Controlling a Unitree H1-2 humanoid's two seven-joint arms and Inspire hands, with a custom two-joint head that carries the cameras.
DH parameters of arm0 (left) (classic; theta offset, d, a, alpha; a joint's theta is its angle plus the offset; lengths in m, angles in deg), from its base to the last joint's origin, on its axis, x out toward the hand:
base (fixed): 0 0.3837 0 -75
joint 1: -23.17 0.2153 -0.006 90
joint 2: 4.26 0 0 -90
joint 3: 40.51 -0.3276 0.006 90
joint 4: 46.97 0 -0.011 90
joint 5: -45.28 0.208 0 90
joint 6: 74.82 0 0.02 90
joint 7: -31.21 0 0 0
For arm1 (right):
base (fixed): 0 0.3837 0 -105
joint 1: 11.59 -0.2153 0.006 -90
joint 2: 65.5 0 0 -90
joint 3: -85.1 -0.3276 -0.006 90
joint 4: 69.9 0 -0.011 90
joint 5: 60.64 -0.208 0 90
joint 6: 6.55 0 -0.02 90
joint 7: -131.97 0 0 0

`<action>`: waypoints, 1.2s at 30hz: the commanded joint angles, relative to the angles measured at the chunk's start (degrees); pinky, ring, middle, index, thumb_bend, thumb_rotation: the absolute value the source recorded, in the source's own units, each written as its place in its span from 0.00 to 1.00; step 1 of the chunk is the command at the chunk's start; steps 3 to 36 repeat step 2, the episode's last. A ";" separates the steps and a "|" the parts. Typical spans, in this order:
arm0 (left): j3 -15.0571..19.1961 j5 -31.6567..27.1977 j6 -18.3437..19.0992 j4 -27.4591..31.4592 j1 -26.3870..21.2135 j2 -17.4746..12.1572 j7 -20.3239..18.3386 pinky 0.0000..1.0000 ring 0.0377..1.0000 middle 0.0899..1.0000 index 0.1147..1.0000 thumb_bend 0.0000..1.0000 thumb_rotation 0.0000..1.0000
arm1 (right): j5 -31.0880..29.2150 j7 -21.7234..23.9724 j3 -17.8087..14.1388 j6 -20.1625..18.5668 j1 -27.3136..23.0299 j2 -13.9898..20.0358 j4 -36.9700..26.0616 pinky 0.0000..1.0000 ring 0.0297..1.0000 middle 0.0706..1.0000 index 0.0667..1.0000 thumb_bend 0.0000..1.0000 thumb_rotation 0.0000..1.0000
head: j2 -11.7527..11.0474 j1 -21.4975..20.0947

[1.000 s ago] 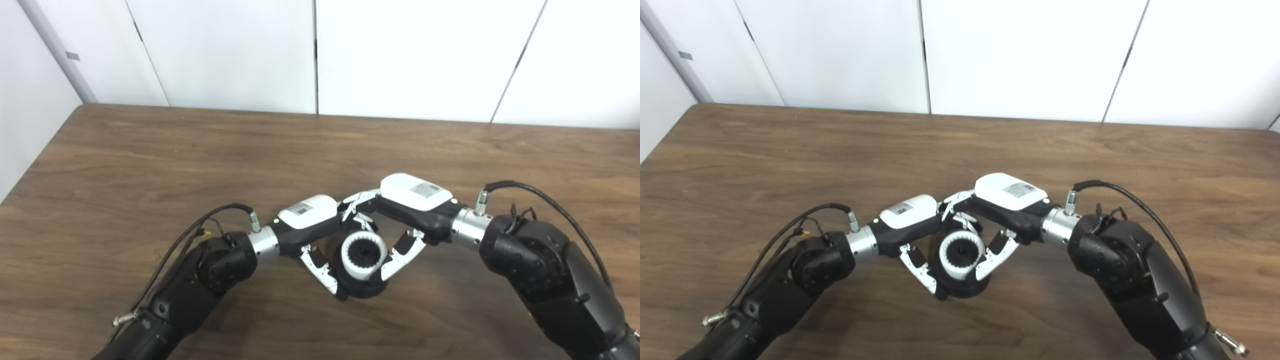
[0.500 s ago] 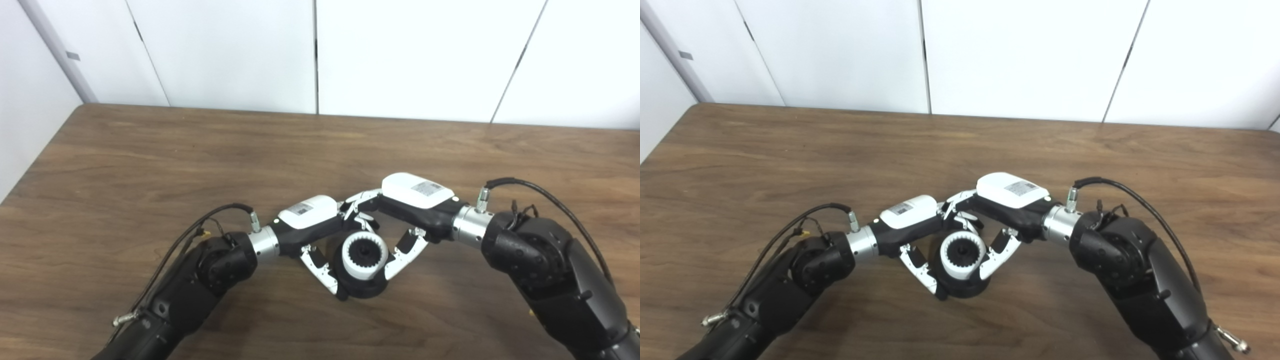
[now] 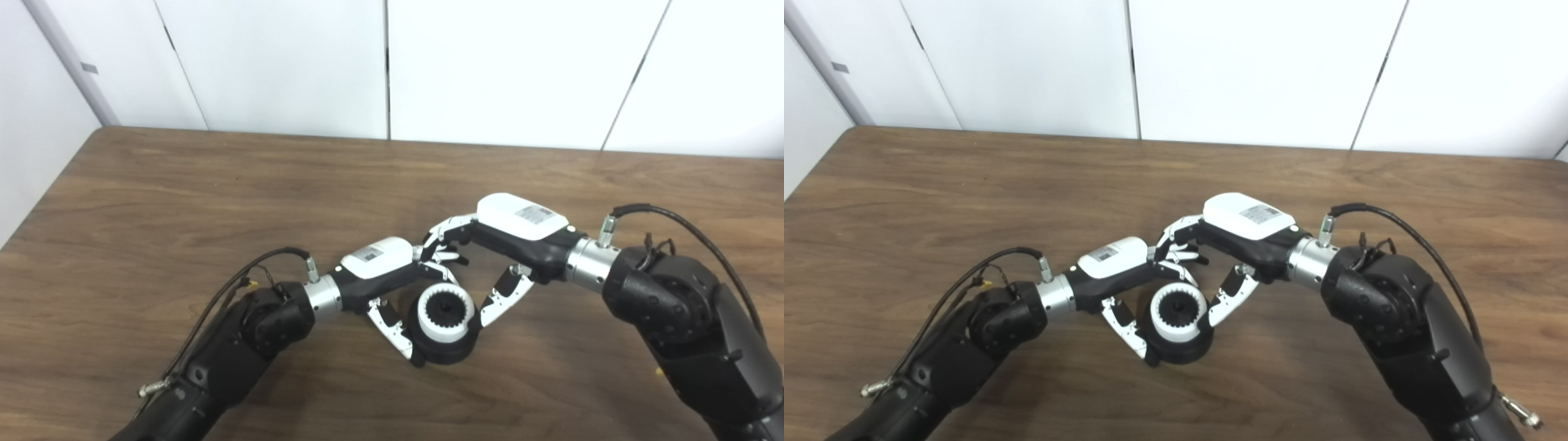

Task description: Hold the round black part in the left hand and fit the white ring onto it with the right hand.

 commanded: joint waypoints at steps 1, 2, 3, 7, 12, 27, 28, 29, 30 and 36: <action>-0.26 0.06 0.52 -0.25 -0.59 -0.33 -1.41 0.93 1.00 0.94 0.42 0.52 0.08 | -1.53 -2.36 -1.86 1.16 -2.17 0.24 -1.74 0.67 0.75 0.79 0.67 0.80 0.18 | 0.02 0.02; -0.25 0.14 0.52 -0.20 -0.58 -0.36 -1.38 0.93 0.99 0.94 0.42 0.52 0.08 | -1.78 -2.62 -2.22 1.29 -2.15 0.27 -1.72 0.66 0.74 0.78 0.67 0.79 0.18 | 0.02 0.02; -0.25 0.14 0.52 -0.20 -0.58 -0.36 -1.38 0.93 0.99 0.94 0.42 0.52 0.08 | -1.78 -2.62 -2.22 1.29 -2.15 0.27 -1.72 0.66 0.74 0.78 0.67 0.79 0.18 | 0.02 0.02; -0.25 0.14 0.52 -0.20 -0.58 -0.36 -1.38 0.93 0.99 0.94 0.42 0.52 0.08 | -1.78 -2.62 -2.22 1.29 -2.15 0.27 -1.72 0.66 0.74 0.78 0.67 0.79 0.18 | 0.02 0.02; -0.25 0.14 0.52 -0.20 -0.58 -0.36 -1.38 0.93 0.99 0.94 0.42 0.52 0.08 | -1.78 -2.62 -2.22 1.29 -2.15 0.27 -1.72 0.66 0.74 0.78 0.67 0.79 0.18 | 0.02 0.02; -0.25 0.14 0.52 -0.20 -0.58 -0.36 -1.38 0.93 0.99 0.94 0.42 0.52 0.08 | -1.78 -2.62 -2.22 1.29 -2.15 0.27 -1.72 0.66 0.74 0.78 0.67 0.79 0.18 | 0.02 0.02; -0.25 0.14 0.52 -0.20 -0.58 -0.36 -1.38 0.93 0.99 0.94 0.42 0.52 0.08 | -1.78 -2.62 -2.22 1.29 -2.15 0.27 -1.72 0.66 0.74 0.78 0.67 0.79 0.18 | 0.02 0.02; -0.25 0.14 0.52 -0.20 -0.58 -0.36 -1.38 0.93 0.99 0.94 0.42 0.52 0.08 | -1.78 -2.62 -2.22 1.29 -2.15 0.27 -1.72 0.66 0.74 0.78 0.67 0.79 0.18 | 0.02 0.02; -0.25 0.14 0.52 -0.20 -0.58 -0.36 -1.38 0.93 0.99 0.94 0.42 0.52 0.08 | -1.78 -2.62 -2.22 1.29 -2.15 0.27 -1.72 0.66 0.74 0.78 0.67 0.79 0.18 | 0.02 0.02; -0.25 0.14 0.52 -0.20 -0.58 -0.36 -1.38 0.93 0.99 0.94 0.42 0.52 0.08 | -1.78 -2.62 -2.22 1.29 -2.15 0.27 -1.72 0.66 0.74 0.78 0.67 0.79 0.18 | 0.02 0.02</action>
